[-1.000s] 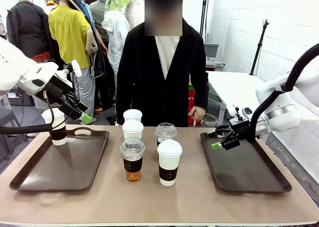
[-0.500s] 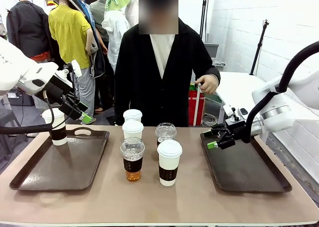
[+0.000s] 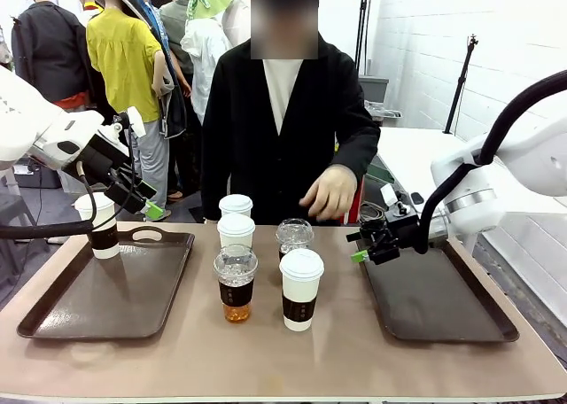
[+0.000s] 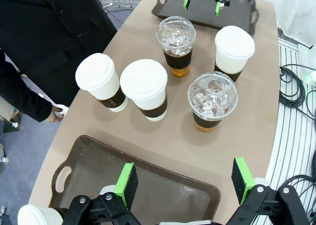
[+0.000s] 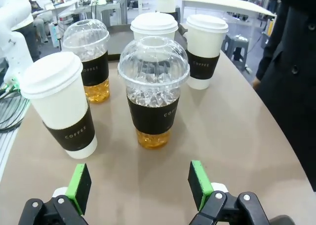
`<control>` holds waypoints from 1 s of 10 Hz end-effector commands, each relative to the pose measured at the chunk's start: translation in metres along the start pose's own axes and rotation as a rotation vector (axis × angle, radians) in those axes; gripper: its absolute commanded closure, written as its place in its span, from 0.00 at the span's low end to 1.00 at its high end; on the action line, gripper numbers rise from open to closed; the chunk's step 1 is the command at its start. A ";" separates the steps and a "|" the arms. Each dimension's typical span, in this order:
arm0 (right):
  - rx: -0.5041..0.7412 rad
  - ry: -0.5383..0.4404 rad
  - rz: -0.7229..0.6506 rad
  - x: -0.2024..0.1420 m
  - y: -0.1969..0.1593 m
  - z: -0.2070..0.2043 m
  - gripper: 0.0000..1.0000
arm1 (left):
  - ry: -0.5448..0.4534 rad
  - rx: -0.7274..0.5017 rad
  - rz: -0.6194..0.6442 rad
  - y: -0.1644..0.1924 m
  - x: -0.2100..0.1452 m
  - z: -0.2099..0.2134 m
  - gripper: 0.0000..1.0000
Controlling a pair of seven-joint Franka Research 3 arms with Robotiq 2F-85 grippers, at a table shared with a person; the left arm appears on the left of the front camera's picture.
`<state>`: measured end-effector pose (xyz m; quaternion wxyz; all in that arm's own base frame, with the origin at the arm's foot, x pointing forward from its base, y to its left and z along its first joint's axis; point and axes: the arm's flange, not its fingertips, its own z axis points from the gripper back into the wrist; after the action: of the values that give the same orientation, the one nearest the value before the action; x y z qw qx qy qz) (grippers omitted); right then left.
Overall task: Distribute the coffee onto the tray.
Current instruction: Pick up one iced Americano and place it on the right Handle tray.
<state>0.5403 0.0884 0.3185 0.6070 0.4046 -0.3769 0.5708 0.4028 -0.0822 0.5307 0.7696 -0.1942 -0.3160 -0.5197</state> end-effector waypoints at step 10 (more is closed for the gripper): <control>-0.119 0.004 -0.026 0.001 0.016 0.043 0.00 | -0.028 -0.013 -0.008 0.003 -0.001 -0.001 0.00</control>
<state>0.5347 0.0463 0.3362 0.6343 0.3698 -0.4015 0.5475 0.4028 -0.0823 0.5308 0.7697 -0.1941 -0.3160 -0.5196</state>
